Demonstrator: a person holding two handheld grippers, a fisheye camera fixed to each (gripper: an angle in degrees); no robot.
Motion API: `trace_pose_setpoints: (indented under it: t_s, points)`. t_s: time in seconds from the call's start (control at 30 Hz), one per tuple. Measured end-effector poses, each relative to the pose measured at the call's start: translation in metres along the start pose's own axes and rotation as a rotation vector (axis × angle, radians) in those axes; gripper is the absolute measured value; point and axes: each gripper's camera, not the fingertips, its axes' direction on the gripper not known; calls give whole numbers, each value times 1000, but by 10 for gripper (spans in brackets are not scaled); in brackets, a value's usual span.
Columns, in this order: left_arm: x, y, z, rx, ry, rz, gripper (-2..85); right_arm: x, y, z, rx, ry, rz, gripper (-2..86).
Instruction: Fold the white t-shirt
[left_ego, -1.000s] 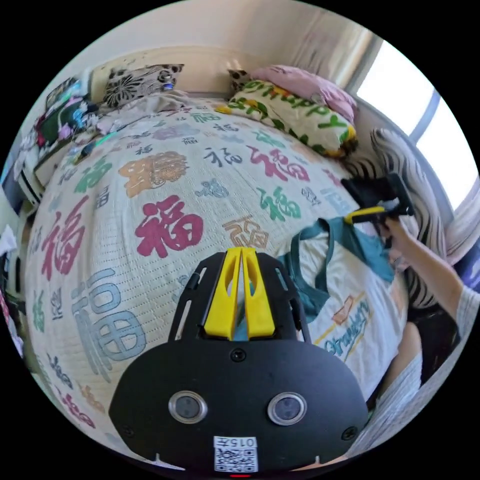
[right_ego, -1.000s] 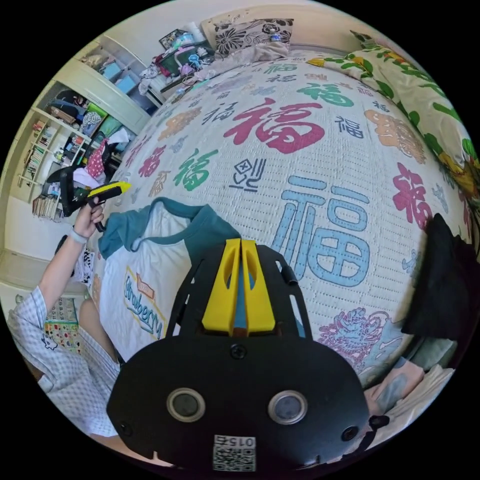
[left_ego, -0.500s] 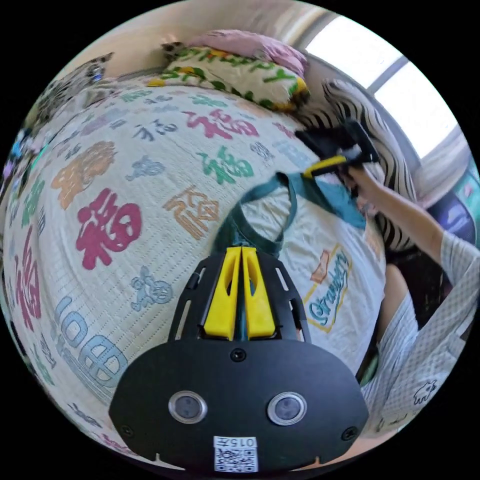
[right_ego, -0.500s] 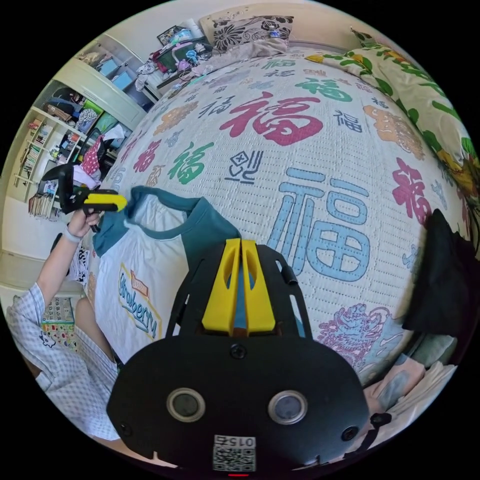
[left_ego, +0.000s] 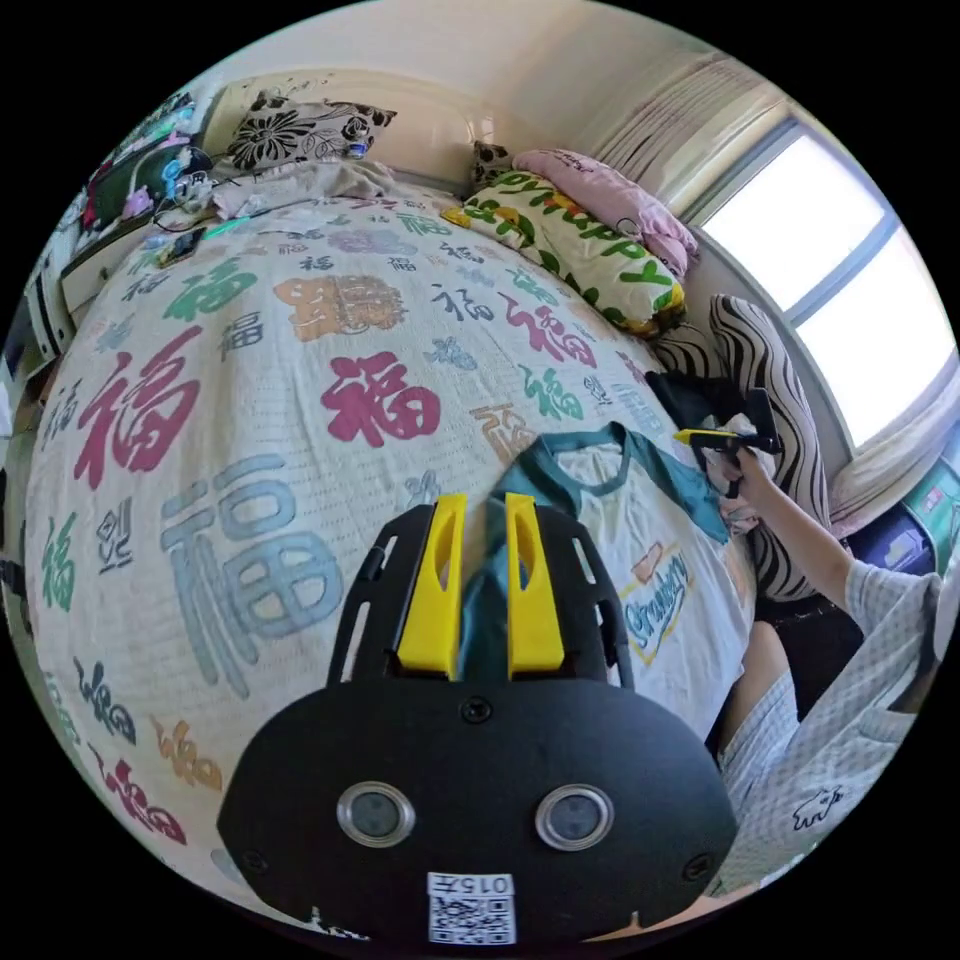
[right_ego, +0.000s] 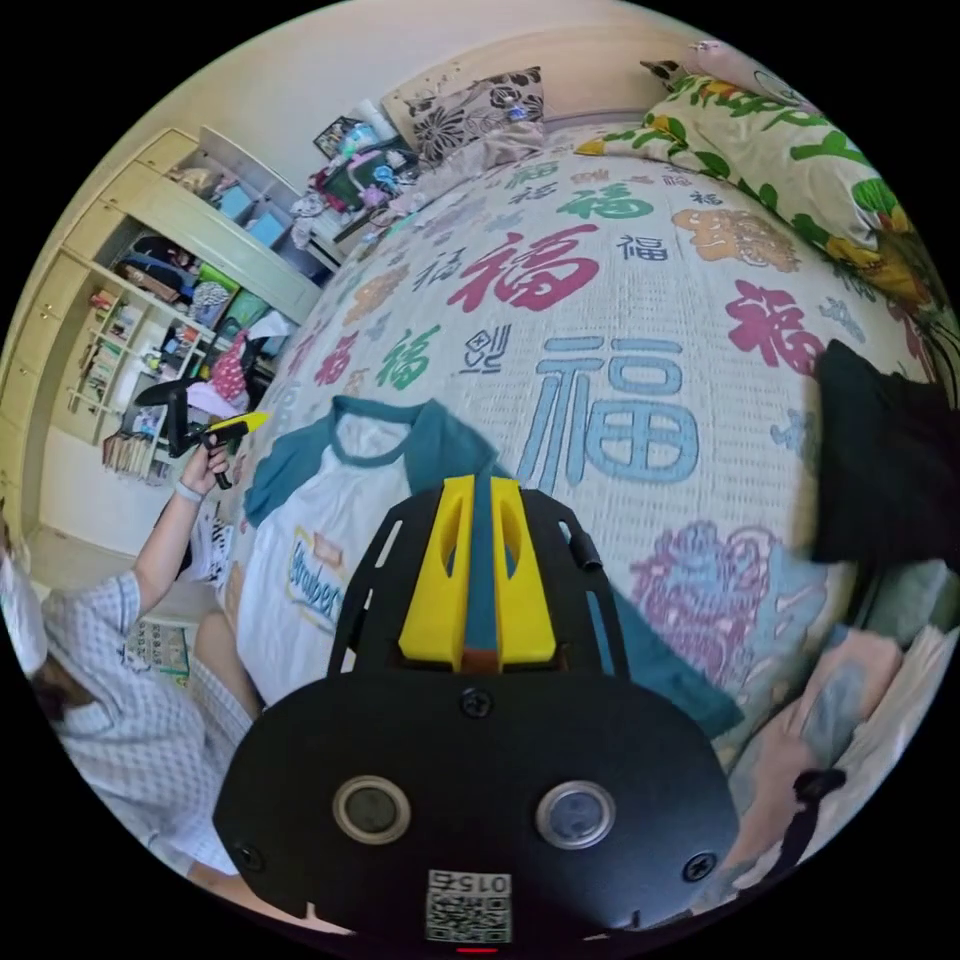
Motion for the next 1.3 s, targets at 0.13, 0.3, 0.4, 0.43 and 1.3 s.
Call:
trace_pose_setpoints:
  t_s: [0.13, 0.3, 0.4, 0.43, 1.3]
  points:
    - [-30, 82, -19, -145, -169, -92, 87, -42, 46, -3, 0, -19, -23, 37]
    - [-60, 124, -12, -123, -25, -244, 87, -120, 40, 33, -54, -75, -114, 40]
    - [-56, 154, -33, 36, 28, -253, 85, -197, -5, 70, -97, -159, -253, 56]
    - [-51, 168, -37, 61, 32, -239, 86, -233, -29, 89, -121, -178, -314, 66]
    - [-124, 267, -43, 104, 230, -170, -7, -627, -238, 377, -614, 199, -495, 4]
